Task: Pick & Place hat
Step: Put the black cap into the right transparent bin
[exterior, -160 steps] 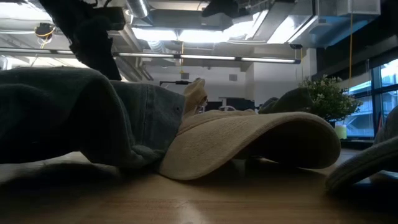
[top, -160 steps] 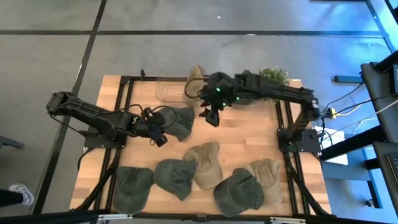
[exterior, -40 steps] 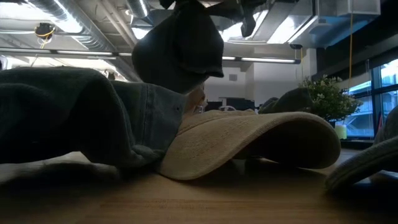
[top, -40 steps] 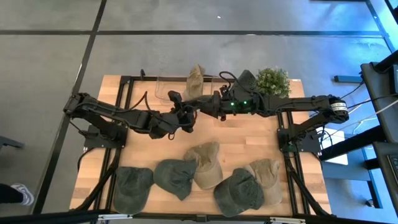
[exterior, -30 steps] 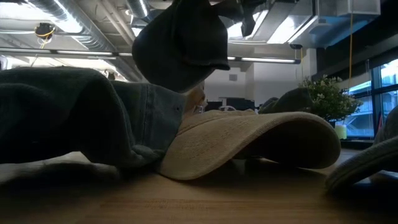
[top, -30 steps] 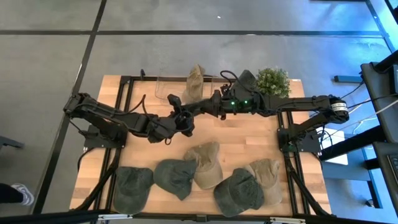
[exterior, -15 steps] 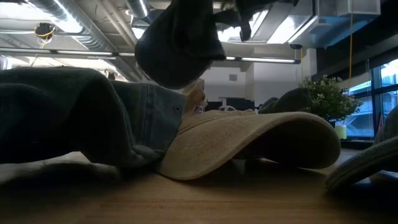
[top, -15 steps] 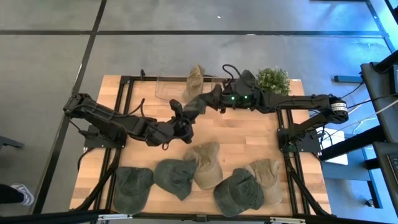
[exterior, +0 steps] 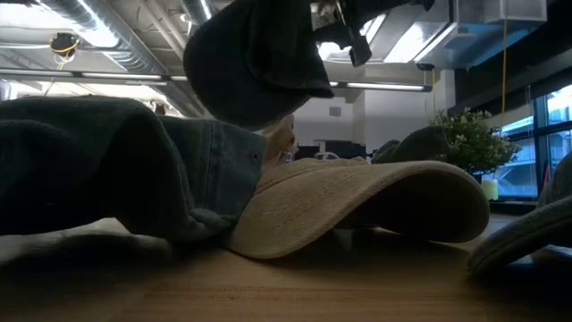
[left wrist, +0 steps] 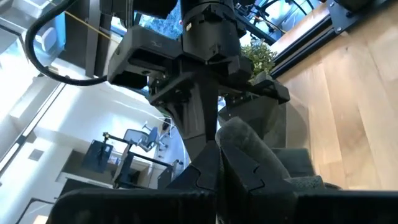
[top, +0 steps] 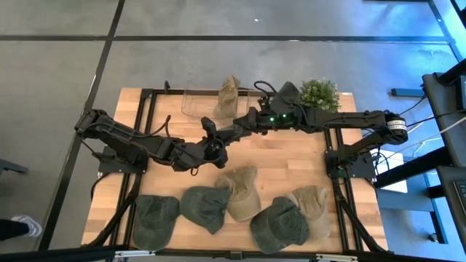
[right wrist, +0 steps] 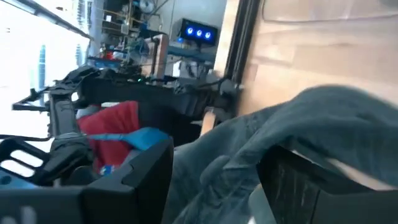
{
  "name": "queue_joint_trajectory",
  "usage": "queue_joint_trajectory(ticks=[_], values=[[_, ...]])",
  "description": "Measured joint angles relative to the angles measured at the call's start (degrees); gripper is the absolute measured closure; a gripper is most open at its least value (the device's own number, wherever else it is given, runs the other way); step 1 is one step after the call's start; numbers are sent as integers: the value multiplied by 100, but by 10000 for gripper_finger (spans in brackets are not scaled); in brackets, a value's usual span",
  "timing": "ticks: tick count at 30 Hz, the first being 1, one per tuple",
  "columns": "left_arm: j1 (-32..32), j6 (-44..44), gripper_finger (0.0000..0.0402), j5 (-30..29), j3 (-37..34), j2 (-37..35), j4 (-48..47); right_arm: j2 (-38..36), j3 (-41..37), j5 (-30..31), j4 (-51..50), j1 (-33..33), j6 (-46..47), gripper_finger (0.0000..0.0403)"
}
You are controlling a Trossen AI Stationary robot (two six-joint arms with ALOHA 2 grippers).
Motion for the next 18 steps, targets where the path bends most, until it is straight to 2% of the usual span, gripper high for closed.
queue_joint_trajectory(ticks=[5, 12, 15, 18], values=[[4, 1, 399, 67, 0, 27, 8, 0, 0, 229, 15, -65, -684, 178], [44, 151, 399, 117, 0, 304, 12, 0, 0, 181, 43, -56, -497, 178], [42, 363, 399, 71, 0, 461, 7, 0, 0, -29, 39, -64, 31, 178], [40, 588, 399, -57, 0, 549, 4, 0, 0, -198, 40, -58, 76, 189]])
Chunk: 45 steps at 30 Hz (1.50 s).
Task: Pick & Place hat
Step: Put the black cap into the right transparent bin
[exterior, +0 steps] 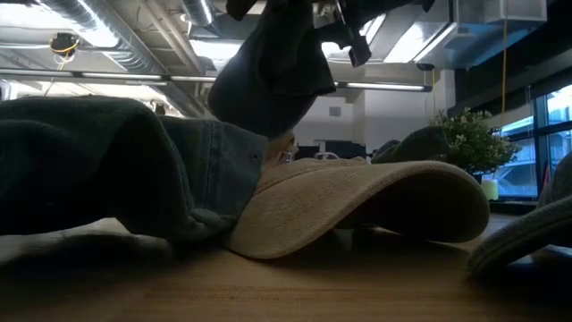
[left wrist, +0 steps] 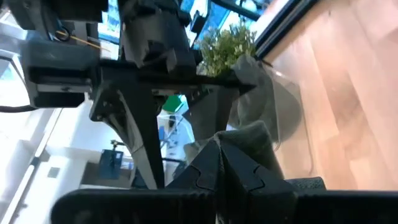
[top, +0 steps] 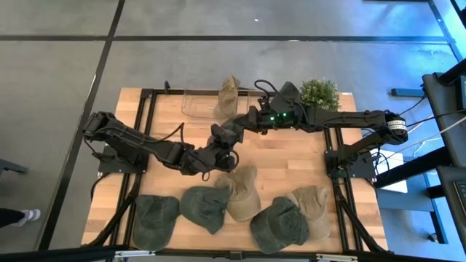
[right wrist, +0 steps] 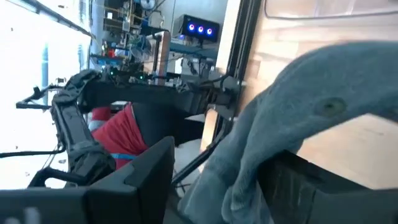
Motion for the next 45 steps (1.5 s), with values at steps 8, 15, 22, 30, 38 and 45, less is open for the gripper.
queue_joint_trajectory(ticks=[8, 15, 22, 30, 38, 45], values=[[-25, 32, 399, -274, 0, 13, 174, 0, 0, -140, 1, 26, -144, 286], [-25, -61, 394, -284, 0, 13, 284, 0, 0, -279, 3, 26, -467, 378], [-68, -72, 386, -404, 0, 13, 280, 0, 0, -496, 18, 15, -755, 389], [-169, -469, 361, -711, 0, -39, 226, -46, 0, -622, 141, -48, -1051, 394], [-417, -1555, 305, -342, -1, -793, -286, -295, 2, -1094, 191, -497, -1434, 394], [-344, -3771, 301, 627, -229, -1891, -1746, -688, 5, -2490, 152, -1494, -2042, 394]])
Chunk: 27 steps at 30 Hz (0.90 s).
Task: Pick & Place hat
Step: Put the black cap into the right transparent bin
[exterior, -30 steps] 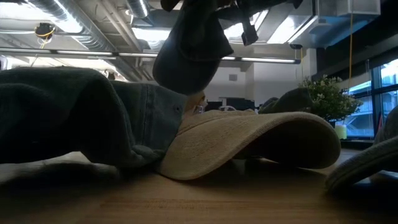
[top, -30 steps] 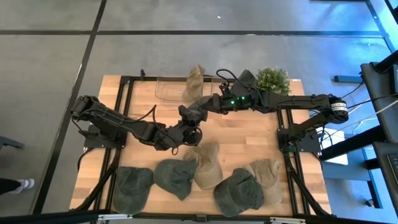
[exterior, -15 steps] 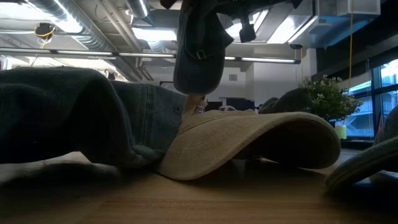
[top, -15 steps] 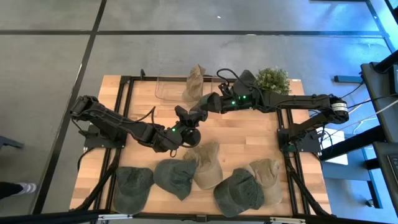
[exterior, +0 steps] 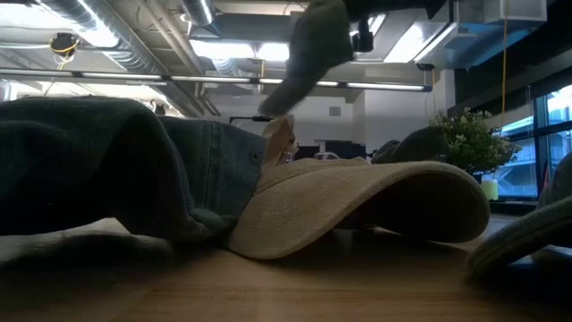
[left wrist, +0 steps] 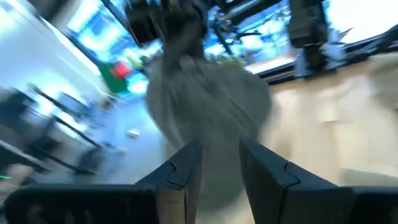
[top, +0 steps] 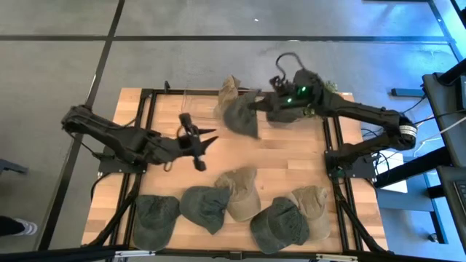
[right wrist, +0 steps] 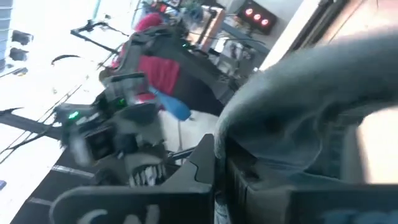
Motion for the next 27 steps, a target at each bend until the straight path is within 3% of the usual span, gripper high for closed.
queue_joint_trajectory(ticks=[4, 13, 22, 27], values=[[105, -899, 303, 445, -413, -500, -274, -64, 31, -916, -48, -652, -36, 394], [316, -2116, 300, 470, -1290, -840, -237, -63, 450, -2184, -915, -1911, -465, 393], [516, -2630, 300, 469, -1674, -801, -234, -25, 487, -2010, -2847, -2708, -1867, 393], [639, -2625, 300, 468, -1674, -803, -76, 76, 484, -1728, -3211, -3068, -2322, 393]])
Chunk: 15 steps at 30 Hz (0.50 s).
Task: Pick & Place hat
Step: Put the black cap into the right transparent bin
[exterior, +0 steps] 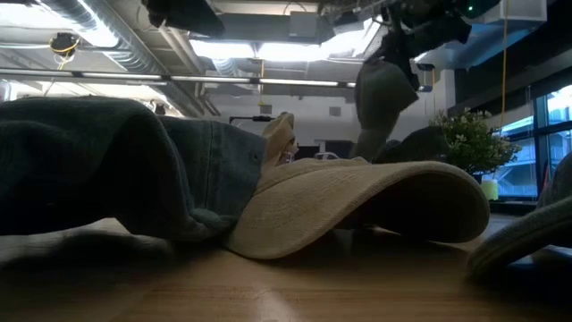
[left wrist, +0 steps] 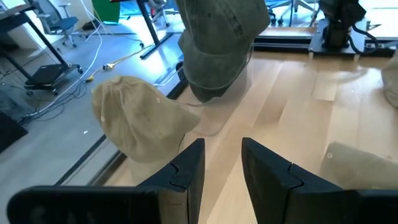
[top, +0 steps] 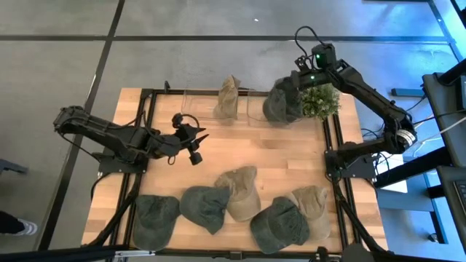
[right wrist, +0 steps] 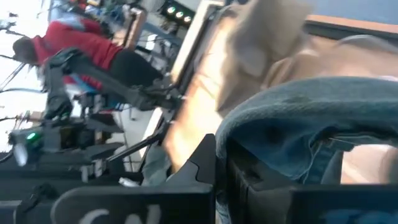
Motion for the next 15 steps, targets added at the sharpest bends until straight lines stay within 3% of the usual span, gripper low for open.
queue_joint_trajectory(ticks=[10, 15], values=[[143, 11, 300, -2, 0, 0, 149, 591, -2, 53, -702, -334, -700, 393], [143, 10, 300, 27, 0, 0, 146, 759, 0, 520, -732, -347, -925, 393]])
